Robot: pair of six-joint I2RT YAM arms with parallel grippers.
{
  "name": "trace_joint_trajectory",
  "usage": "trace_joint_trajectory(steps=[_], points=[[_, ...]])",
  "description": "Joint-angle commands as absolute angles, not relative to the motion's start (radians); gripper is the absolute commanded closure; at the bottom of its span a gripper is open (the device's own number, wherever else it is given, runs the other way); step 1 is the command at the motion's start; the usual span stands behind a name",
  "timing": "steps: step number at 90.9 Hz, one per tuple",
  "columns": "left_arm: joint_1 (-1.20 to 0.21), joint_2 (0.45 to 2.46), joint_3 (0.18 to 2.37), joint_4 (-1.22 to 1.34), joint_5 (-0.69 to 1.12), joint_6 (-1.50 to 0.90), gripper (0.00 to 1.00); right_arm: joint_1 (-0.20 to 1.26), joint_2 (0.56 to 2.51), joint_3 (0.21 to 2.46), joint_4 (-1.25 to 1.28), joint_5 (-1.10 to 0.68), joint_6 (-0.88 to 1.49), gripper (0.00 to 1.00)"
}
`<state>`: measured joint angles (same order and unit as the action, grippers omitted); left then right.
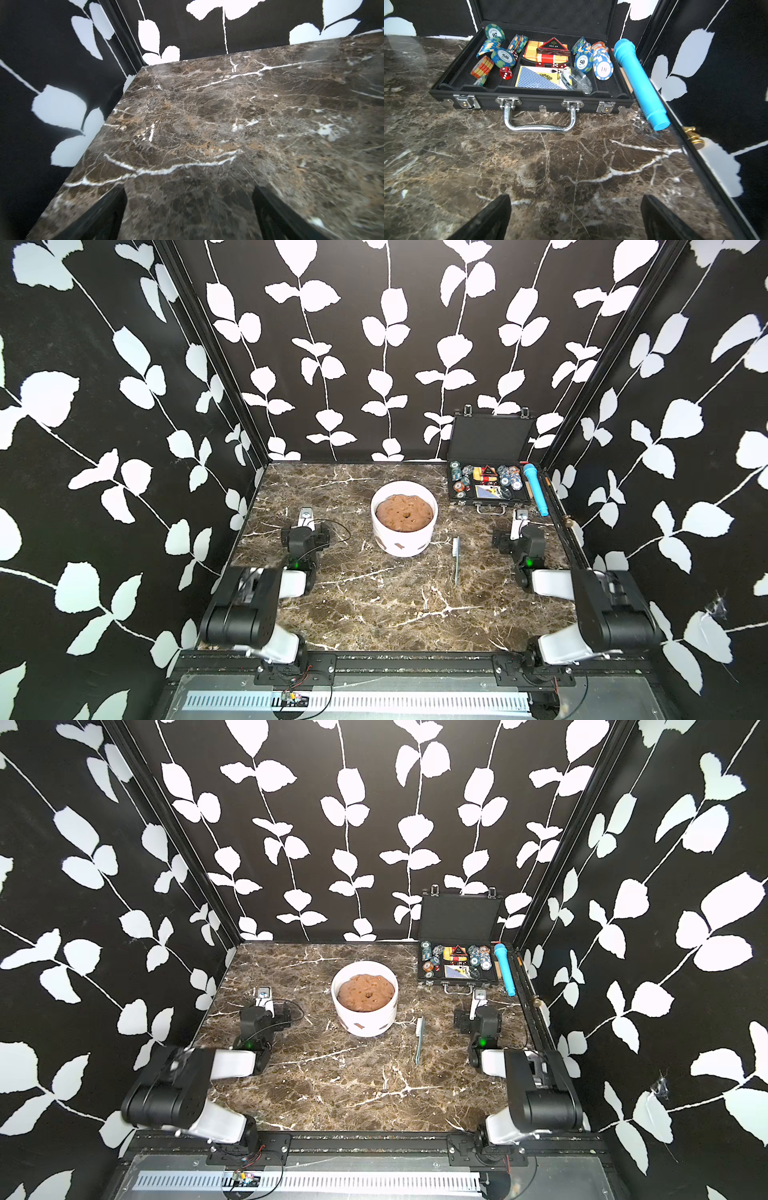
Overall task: Scrub the dried mud off the ceramic pot
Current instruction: Pick up the brush from the center of the board.
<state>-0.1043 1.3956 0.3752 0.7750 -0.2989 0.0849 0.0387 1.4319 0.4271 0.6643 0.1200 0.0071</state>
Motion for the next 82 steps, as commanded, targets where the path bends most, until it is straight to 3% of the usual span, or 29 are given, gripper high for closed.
trace_joint_trajectory(steps=[1, 12, 30, 39, 53, 82], points=[[-0.109, 1.181, 0.439, 0.479, -0.319, -0.006, 0.01, 0.074, 1.284, 0.527, 0.433, 0.108, 0.031, 0.01], [-0.114, 1.016, 0.521, 0.183, -0.206, -0.190, 0.01, 0.144, 1.180, 0.574, 0.280, 0.046, 0.192, 0.01], [-0.213, 0.899, 0.643, -0.184, -0.020, -0.370, 0.01, 0.429, 1.169, 0.767, -0.174, 0.296, 0.477, 0.01], [-0.280, 0.872, 0.697, -0.294, 0.035, -0.407, 0.01, 0.563, 1.198, 0.821, -0.282, 0.358, 0.588, 0.01], [-0.334, 0.849, 0.705, -0.293, 0.191, -0.490, 0.01, 0.710, 1.292, 0.869, -0.436, 0.410, 0.736, 0.03], [-0.438, 0.920, 0.709, -0.201, 0.279, -0.537, 0.01, 0.741, 1.442, 0.815, -0.462, 0.414, 0.856, 0.25]])
